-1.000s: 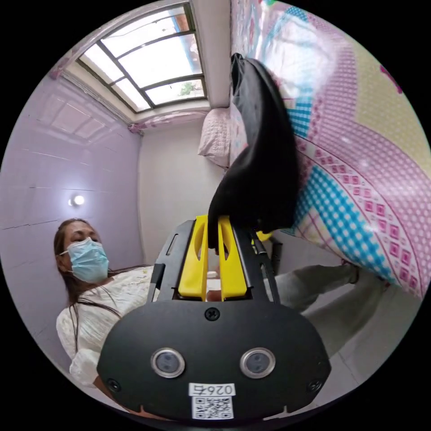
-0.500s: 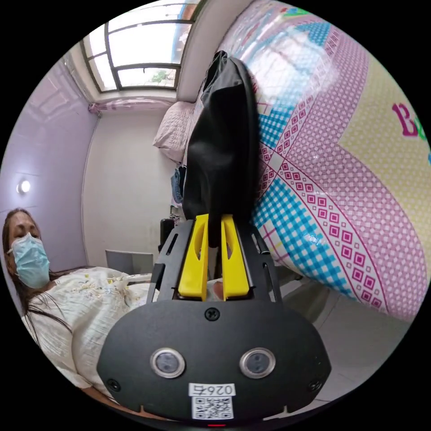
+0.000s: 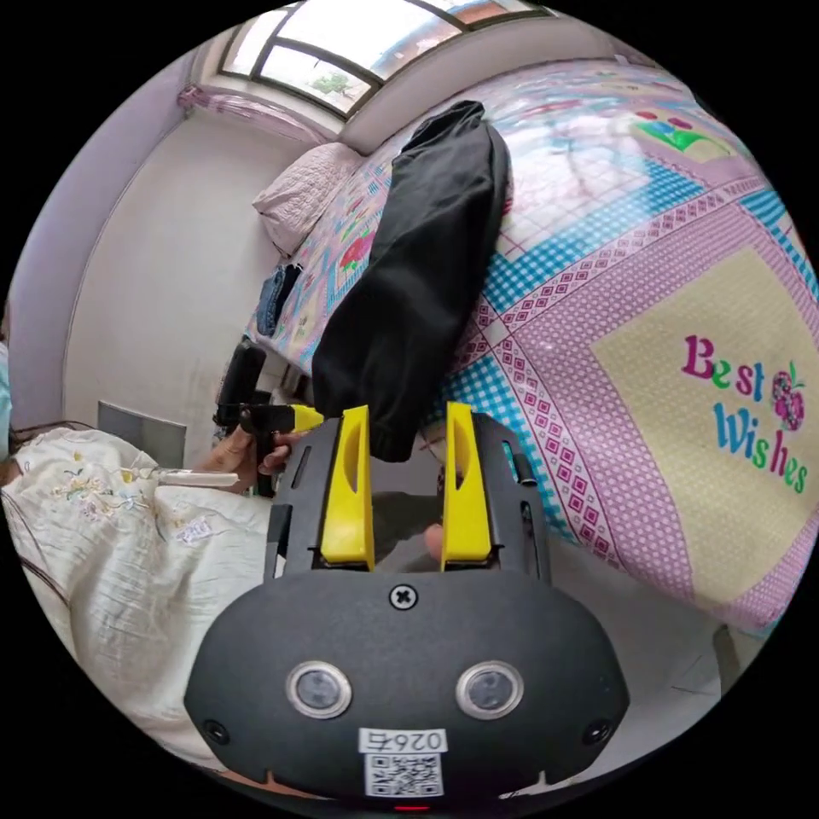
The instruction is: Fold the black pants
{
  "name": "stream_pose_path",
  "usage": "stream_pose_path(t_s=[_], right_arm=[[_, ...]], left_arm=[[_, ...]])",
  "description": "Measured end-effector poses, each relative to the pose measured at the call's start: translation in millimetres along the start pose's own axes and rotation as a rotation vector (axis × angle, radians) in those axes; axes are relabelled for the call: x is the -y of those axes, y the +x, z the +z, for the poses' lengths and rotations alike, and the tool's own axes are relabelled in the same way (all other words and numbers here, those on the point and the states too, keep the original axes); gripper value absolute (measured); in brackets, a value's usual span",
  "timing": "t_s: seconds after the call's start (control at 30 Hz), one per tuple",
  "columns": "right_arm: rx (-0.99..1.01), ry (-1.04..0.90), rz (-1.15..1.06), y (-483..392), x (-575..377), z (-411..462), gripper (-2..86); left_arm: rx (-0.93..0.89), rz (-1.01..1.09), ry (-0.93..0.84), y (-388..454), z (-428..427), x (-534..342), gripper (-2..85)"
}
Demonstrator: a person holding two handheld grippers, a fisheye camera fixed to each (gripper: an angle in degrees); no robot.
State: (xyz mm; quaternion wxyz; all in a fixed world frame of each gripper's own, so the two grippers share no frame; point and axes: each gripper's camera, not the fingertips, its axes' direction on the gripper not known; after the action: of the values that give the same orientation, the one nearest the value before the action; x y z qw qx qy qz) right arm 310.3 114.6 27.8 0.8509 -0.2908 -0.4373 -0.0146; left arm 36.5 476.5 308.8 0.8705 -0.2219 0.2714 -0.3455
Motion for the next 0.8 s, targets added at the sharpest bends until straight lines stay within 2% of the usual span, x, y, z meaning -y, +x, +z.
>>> stream_pose_path(t_s=[0.13,0.37,0.53,0.67,0.8], right_arm=[[0.045,-0.038,-0.001,1.7,14.3,23.4,2.3],[0.349,-0.060,0.148,13.3,-11.2,6.2,0.3],[0.326,-0.131,0.197,12.1,-49.9,33.2,1.1],[0.299,-0.047,0.189,12.0,-72.7,42.1,8.7],[0.171,-0.050,0.172,6.4,-94.2,53.2,17.4]], left_arm=[[-0.051,0.039,-0.077,2.3,-2.3,13.1,7.4],[-0.236,0.125,-0.100,8.6,-41.4,-26.5,4.5],[-0.347,0.022,-0.158,-39.5,-41.9,-56.9,4.2],[-0.535,-0.049,-0.119,-96.5,-53.9,-69.4,4.3],[-0.553,-0.018,-0.125,-119.2,-64.8,-68.3,4.3]])
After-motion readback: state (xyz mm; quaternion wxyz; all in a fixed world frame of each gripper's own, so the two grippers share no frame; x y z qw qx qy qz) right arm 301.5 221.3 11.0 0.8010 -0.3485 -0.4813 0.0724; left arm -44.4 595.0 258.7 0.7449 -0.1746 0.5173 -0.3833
